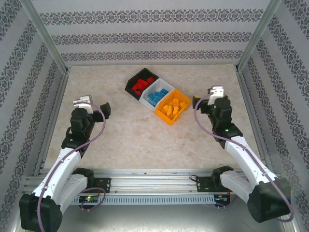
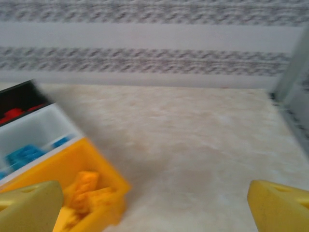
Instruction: Sort the legos into containers by color
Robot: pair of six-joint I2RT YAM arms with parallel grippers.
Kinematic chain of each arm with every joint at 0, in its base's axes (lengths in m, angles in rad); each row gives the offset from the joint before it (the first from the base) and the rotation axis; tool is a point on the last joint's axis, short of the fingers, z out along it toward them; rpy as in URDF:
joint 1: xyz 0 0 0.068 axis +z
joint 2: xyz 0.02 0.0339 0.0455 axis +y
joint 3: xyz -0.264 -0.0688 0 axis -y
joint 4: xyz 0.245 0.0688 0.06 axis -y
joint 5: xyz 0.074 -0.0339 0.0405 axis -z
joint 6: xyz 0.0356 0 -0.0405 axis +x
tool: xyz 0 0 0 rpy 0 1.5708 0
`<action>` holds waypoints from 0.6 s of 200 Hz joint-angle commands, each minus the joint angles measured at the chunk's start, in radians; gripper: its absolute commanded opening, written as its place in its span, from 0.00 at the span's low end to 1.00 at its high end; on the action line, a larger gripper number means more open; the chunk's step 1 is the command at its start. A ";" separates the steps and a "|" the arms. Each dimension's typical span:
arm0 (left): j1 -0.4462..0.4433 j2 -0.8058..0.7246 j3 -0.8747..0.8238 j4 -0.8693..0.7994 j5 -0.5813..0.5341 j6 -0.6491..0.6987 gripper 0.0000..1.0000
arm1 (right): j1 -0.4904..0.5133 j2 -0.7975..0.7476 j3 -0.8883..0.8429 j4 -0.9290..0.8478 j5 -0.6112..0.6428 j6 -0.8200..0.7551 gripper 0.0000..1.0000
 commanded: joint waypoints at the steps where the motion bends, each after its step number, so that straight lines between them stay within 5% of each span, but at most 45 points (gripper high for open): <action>1: -0.009 -0.014 -0.017 0.066 -0.047 0.014 1.00 | -0.095 -0.016 -0.051 0.020 0.005 -0.009 0.98; 83: -0.008 0.125 0.045 0.073 -0.050 0.010 1.00 | -0.197 0.348 -0.197 0.461 -0.100 0.024 0.98; 120: -0.002 0.158 0.049 0.068 -0.199 0.036 1.00 | -0.199 0.479 -0.197 0.608 -0.127 0.016 0.98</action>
